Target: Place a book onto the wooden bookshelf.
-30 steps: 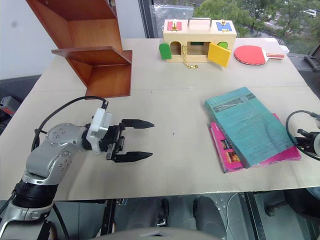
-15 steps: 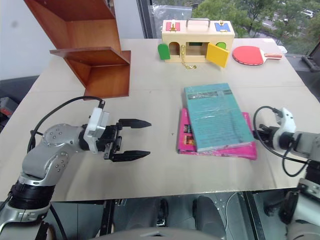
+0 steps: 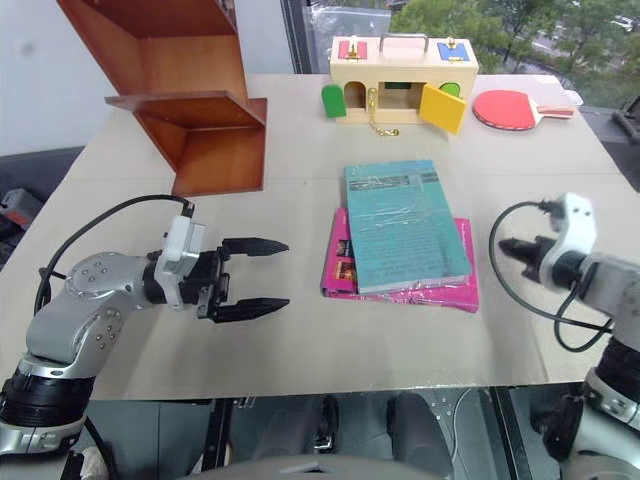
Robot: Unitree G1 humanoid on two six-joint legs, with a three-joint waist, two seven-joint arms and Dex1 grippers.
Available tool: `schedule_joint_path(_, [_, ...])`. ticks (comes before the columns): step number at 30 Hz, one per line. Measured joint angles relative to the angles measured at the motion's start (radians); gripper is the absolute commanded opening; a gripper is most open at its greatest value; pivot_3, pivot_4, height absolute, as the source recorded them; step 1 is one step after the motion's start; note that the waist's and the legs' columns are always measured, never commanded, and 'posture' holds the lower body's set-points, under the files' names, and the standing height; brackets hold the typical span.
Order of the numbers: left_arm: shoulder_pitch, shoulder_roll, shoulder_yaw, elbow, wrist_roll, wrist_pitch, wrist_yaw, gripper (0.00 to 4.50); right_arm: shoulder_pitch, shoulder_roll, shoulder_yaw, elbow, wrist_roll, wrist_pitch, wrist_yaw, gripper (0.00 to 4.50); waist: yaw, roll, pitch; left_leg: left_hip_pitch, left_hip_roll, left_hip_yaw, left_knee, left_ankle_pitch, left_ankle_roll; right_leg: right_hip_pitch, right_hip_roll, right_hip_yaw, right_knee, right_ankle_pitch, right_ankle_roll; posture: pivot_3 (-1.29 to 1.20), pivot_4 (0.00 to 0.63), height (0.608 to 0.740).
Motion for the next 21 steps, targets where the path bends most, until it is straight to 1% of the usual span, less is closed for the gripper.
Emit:
schedule_joint_path(2, [-0.006,-0.003,-0.003,0.000,0.000,0.001,0.009,4.50,-0.059,0.006,0.010,0.005,-0.005,-0.013,-0.013,0.10,-0.003,0.000,0.000,0.001,0.001,0.000,0.000,-0.001,0.001,0.000,0.001,0.001,0.001,0.000,0.000,0.00,0.150,0.740])
schedule_joint_path(4, [-0.017,-0.007,-0.006,-0.001,0.000,0.001,0.014,4.50,-0.114,0.022,0.052,0.035,-0.018,-0.052,-0.025,0.10,-0.004,0.000,0.000,0.002,0.002,0.000,-0.001,-0.001,0.001,0.000,0.003,0.000,0.002,0.000,0.000,0.00,0.150,0.740])
schedule_joint_path(8, [-0.023,-0.008,-0.005,-0.001,0.000,0.001,0.019,4.50,-0.123,0.042,0.224,0.168,-0.078,-0.174,-0.024,0.10,0.002,0.000,0.000,0.001,0.002,0.001,-0.001,0.000,-0.001,0.000,0.003,0.000,0.002,0.000,0.000,0.00,0.150,0.740])
schedule_joint_path(10, [-0.021,-0.005,-0.001,-0.001,0.000,0.001,0.020,4.50,-0.123,0.044,0.301,0.257,-0.103,-0.251,0.000,0.10,0.004,0.000,0.000,0.000,0.000,0.001,-0.001,0.001,-0.002,-0.001,0.003,0.001,0.000,0.000,0.000,0.00,0.150,0.740])
schedule_joint_path(15, [0.014,0.005,0.023,-0.002,-0.001,0.003,0.031,4.50,-0.146,0.033,0.378,0.363,-0.125,-0.372,0.071,0.10,0.002,0.000,0.000,-0.005,0.000,0.003,0.000,0.000,-0.001,-0.005,0.001,0.001,-0.001,0.000,0.000,0.00,0.150,0.740])
schedule_joint_path(18, [0.025,0.012,0.041,-0.003,-0.001,0.006,0.040,4.50,-0.149,0.032,0.414,0.367,-0.113,-0.399,0.136,0.10,0.003,0.000,0.000,-0.011,0.001,0.001,0.001,0.001,-0.001,-0.011,0.001,0.000,0.001,0.000,0.000,0.00,0.150,0.740])
schedule_joint_path(21, [0.047,0.027,0.059,-0.002,0.000,0.004,0.039,4.50,-0.145,0.030,0.453,0.342,-0.098,-0.404,0.183,0.10,0.002,0.000,0.000,-0.011,0.001,0.001,0.001,0.001,-0.001,-0.011,0.001,0.000,0.001,0.000,0.000,0.00,0.150,0.740])
